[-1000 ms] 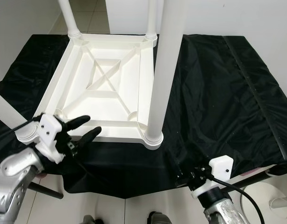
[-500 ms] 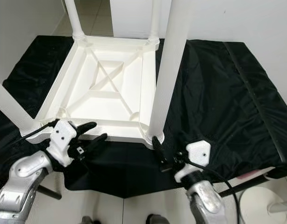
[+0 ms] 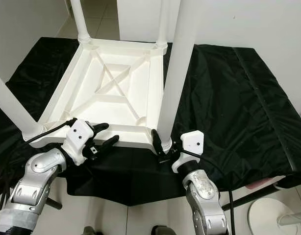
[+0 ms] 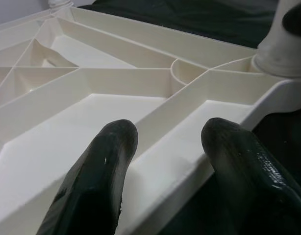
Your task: Building children table
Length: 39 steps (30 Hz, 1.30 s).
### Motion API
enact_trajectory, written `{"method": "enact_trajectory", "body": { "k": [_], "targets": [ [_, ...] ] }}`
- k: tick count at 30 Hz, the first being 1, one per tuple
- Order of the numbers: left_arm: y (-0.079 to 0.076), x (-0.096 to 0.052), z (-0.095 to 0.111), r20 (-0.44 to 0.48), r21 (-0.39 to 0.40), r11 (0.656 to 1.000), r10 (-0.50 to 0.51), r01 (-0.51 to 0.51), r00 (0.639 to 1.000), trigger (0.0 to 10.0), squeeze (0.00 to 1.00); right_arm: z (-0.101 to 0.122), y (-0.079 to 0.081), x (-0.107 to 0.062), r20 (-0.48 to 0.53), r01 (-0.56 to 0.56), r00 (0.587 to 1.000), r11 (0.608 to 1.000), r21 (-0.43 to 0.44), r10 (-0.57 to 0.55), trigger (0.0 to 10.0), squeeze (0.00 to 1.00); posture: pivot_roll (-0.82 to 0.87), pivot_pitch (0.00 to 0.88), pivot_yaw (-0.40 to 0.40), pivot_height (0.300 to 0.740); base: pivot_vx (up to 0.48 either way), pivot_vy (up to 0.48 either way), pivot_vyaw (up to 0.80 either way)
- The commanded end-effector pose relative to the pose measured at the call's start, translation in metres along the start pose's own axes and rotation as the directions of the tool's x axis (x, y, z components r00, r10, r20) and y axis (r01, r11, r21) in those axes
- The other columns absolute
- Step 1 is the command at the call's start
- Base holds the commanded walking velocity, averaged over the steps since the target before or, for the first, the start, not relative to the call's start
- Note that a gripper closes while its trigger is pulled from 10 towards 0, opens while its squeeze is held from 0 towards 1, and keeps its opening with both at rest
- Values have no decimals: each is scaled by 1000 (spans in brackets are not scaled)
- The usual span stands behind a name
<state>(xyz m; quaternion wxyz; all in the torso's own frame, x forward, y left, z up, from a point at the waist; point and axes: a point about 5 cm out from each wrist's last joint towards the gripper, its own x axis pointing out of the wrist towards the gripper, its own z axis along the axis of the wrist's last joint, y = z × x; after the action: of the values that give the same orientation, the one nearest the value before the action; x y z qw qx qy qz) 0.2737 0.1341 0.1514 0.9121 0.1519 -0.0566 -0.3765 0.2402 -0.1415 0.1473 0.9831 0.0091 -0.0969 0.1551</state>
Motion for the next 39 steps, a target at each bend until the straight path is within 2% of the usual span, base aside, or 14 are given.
{"method": "enact_trajectory", "body": {
  "k": [1,2,4,10,17,19,21,29,39],
  "targets": [
    [-1,-6,2,9,-48,986,163,-163,987,10000,0,-3,-4,-9,-13,11,1000,1000,-19,-11,10000,0,-18,106,-23,740,0,0,0],
    [-1,-6,2,9,-48,986,163,-163,987,10000,0,-3,-4,-9,-13,11,1000,1000,-19,-11,10000,0,-18,106,-23,740,0,0,0],
    [-12,-9,9,23,-103,987,129,-126,991,10000,0,-3,-4,-14,-13,15,1000,1000,-25,-16,10000,0,-17,106,-25,740,0,0,0],
    [-20,-9,21,50,-132,982,143,-135,989,10000,0,0,1,-12,0,27,1000,999,-20,-27,10000,0,-2,101,-30,740,0,0,0],
    [-23,-7,43,101,-179,975,155,-135,983,10000,0,11,12,2,51,26,998,999,-18,-25,10000,0,19,94,-41,740,0,0,0],
    [-29,-5,52,114,-221,971,119,-92,986,10000,0,21,21,13,87,61,994,998,-24,-59,10000,0,31,92,-51,740,0,0,0],
    [-29,-5,52,114,-221,971,119,-92,986,10000,0,21,21,13,87,61,994,998,-24,-59,10000,0,31,92,-51,740,0,0,0],
    [-38,-4,53,97,-219,974,84,-61,992,10000,0,33,31,36,125,127,985,991,-30,-122,10000,0,38,93,-56,740,0,0,0],
    [-38,-2,55,87,-226,972,81,-59,993,10000,0,29,22,33,105,202,975,977,-65,-194,10000,0,29,92,-48,740,0,0,0]
  ]
}}
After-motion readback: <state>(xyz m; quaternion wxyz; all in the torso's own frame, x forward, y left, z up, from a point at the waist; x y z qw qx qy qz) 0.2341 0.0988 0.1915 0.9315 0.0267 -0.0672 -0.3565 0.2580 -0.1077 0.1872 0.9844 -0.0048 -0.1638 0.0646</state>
